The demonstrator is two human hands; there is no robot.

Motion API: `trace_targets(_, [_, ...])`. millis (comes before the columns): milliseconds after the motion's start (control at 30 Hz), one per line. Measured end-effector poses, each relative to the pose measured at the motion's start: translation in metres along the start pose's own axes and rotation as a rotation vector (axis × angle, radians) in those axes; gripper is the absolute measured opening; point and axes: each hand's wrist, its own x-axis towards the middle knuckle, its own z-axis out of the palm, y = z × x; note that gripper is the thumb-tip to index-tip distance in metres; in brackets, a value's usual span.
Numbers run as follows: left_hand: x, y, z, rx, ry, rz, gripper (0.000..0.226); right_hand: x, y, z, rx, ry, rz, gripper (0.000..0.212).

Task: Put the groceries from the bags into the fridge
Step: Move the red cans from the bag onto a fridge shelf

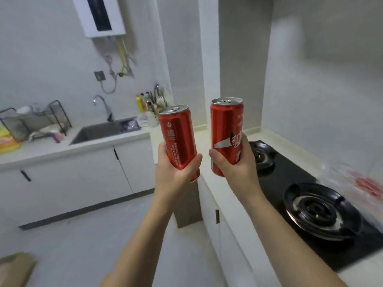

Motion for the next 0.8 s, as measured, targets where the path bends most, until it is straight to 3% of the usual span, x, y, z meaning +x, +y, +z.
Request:
trace_targets(100, [0.004, 0.025, -0.069, 0.068, 0.112, 0.051, 0.051, 0.008, -0.024, 0.068, 0.076, -0.105, -0.049, 0.058])
trace_targets(233, [-0.003, 0.057, -0.16, 0.182, 0.257, 0.095, 0.049, 0.006, -0.054, 0.16, 0.164, -0.237, -0.123, 0.041])
trace_targets(400, [-0.029, 0.097, -0.255, 0.339, 0.49, 0.098, 0.046, -0.017, -0.088, 0.261, 0.309, -0.439, -0.162, 0.036])
trace_targets(800, [-0.125, 0.172, -0.397, 0.755, 1.03, 0.074, 0.042, -0.099, -0.153, 0.446, 0.773, -0.995, -0.109, 0.038])
